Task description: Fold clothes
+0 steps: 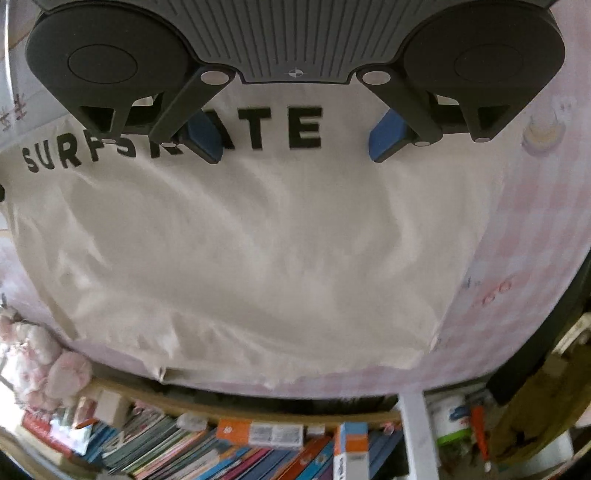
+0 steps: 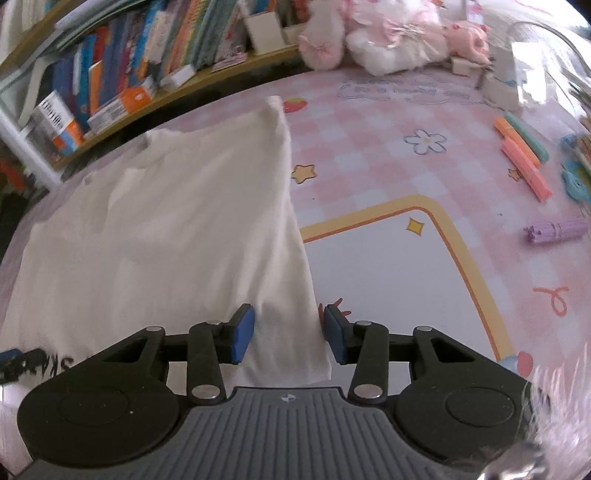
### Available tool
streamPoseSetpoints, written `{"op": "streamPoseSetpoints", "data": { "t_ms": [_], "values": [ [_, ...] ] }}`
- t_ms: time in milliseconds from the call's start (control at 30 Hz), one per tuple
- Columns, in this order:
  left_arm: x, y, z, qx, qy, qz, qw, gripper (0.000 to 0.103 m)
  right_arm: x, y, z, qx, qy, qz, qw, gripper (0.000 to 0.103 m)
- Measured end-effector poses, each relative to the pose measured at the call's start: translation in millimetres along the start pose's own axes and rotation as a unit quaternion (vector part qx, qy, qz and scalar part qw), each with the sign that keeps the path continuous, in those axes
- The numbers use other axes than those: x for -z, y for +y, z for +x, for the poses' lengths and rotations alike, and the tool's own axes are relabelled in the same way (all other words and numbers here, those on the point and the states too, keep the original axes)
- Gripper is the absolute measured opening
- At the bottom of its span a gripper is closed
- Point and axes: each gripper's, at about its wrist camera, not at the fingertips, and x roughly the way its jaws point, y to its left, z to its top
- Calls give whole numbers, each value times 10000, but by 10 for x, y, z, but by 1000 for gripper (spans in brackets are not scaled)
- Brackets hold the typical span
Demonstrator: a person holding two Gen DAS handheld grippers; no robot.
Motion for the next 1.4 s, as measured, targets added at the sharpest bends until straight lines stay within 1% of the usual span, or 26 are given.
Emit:
{"op": "streamPoseSetpoints", "data": {
  "t_ms": [33,67,100,200,300,367,433,533,567,667,733,833,900,933,967,1000,1033,1100,1233,1400],
  "values": [
    [16,-35,1,-69,-7,35,10000,90,6,10,-2,-61,36,-138,9999,26],
    [32,-72,1,-139,-17,76,9999,90,11,21,-3,-122,72,-275,9995,10],
    [41,-79,1,-169,-35,55,9998,91,17,31,-5,-182,107,-413,9989,7],
    [36,-62,2,-183,22,-40,9998,93,-5,75,-215,-182,-271,-747,9967,5],
    [30,-51,4,-211,78,-136,9997,94,-26,118,-424,-181,-647,-1078,9919,5],
    [40,-55,5,-249,73,-186,9995,97,23,25,-241,-67,-289,-1049,9940,5],
    [62,-50,-1,-258,26,-206,9995,98,69,-82,-73,-55,-11,-913,9958,5],
    [122,-32,-53,-197,-101,-362,9991,98,85,-154,-63,-201,-22,-849,9962,6],
    [143,-13,-82,-183,-159,-514,9984,98,80,-171,-71,-209,-32,-857,9961,8],
    [193,33,-197,-171,-336,-985,9944,98,80,-209,-120,-169,-143,-858,9961,28],
    [225,27,-280,-194,-438,-1176,9919,98,99,-205,-156,-128,-236,-925,9954,30],
    [291,-19,-386,-312,-428,-1365,9892,98,150,-178,-198,-19,-369,-1073,9935,42],
    [385,-37,-469,-377,-439,-1570,9859,98,200,-148,-260,117,-518,-1197,9914,57],
    [441,-45,-510,-379,-447,-1657,9844,98,227,-135,-294,164,-599,-1256,9901,61],
    [490,-61,-540,-399,-437,-1707,9835,98,255,-121,-327,211,-680,-1315,9888,69],
    [539,-77,-568,-421,-424,-1754,9827,98,275,-118,-361,217,-741,-1355,9878,72],
    [569,-102,-588,-431,-408,-1757,9827,98,292,-113,-390,193,-790,-1401,9868,73],
    [612,-154,-618,-423,-384,-1703,9837,98,315,-84,-426,162,-851,-1483,9851,78],
    [557,-258,-656,-416,-469,-1328,9892,98,346,-19,-423,100,-847,-1616,9832,80],
    [482,-276,-664,-265,-587,-1219,9905,98,391,62,-431,135,-875,-1586,9834,82]
  ]
}}
